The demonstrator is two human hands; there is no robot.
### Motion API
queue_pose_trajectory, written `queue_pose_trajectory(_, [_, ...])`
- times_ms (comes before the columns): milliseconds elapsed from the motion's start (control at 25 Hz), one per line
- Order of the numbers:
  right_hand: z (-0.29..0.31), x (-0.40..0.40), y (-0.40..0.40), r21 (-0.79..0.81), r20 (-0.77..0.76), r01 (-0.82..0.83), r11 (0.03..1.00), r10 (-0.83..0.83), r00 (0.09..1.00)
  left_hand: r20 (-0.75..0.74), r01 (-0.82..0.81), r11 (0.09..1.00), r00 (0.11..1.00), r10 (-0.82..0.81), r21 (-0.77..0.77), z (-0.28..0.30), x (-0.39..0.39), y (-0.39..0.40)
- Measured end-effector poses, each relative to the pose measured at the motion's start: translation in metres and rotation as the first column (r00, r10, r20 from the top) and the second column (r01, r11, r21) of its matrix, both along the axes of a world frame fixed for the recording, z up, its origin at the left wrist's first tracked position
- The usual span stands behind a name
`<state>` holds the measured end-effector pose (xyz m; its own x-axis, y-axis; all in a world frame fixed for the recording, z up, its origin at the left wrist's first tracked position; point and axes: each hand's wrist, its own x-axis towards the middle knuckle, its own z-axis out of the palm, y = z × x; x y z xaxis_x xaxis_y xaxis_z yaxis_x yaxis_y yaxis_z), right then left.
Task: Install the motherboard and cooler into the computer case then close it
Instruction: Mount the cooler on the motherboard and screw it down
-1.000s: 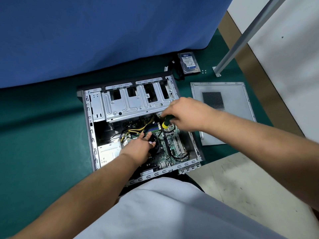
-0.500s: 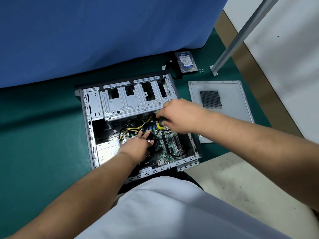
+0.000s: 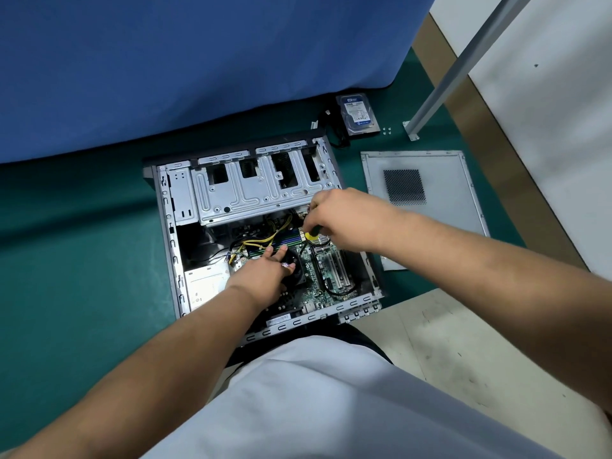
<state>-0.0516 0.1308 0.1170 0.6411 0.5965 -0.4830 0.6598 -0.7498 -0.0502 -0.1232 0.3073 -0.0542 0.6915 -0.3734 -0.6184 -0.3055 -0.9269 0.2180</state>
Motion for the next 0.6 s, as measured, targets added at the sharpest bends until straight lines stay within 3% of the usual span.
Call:
queue_pose_trajectory(200, [-0.018, -0.018, 0.019, -0.009, 0.194, 0.333, 0.943, -0.325, 0.925, -0.002, 0.018, 1.0, 1.0, -0.018, 0.009, -0.001, 0.002, 0.001])
queue_pose_trajectory(280, [-0.016, -0.013, 0.015, 0.014, 0.105, 0.295, 0.955, -0.295, 0.95, 0.002, 0.018, 1.0, 1.0, -0.018, 0.009, -0.001, 0.001, 0.0])
queue_pose_trajectory(400, [0.001, 0.001, 0.002, 0.054, -0.069, 0.106, 0.993, -0.102, 0.992, 0.015, 0.017, 1.0, 1.0, -0.017, 0.004, -0.001, 0.001, 0.002])
queue_pose_trajectory(480, [0.004, 0.0, -0.001, 0.051, -0.032, 0.097, 0.994, -0.095, 0.995, 0.015, 0.015, 1.0, 1.0, -0.015, 0.0, -0.001, 0.001, 0.001])
queue_pose_trajectory(600, [-0.012, -0.015, 0.008, 0.093, 0.166, 0.318, 0.944, -0.329, 0.929, 0.021, 0.03, 1.0, 0.999, -0.03, 0.006, -0.001, 0.001, 0.001])
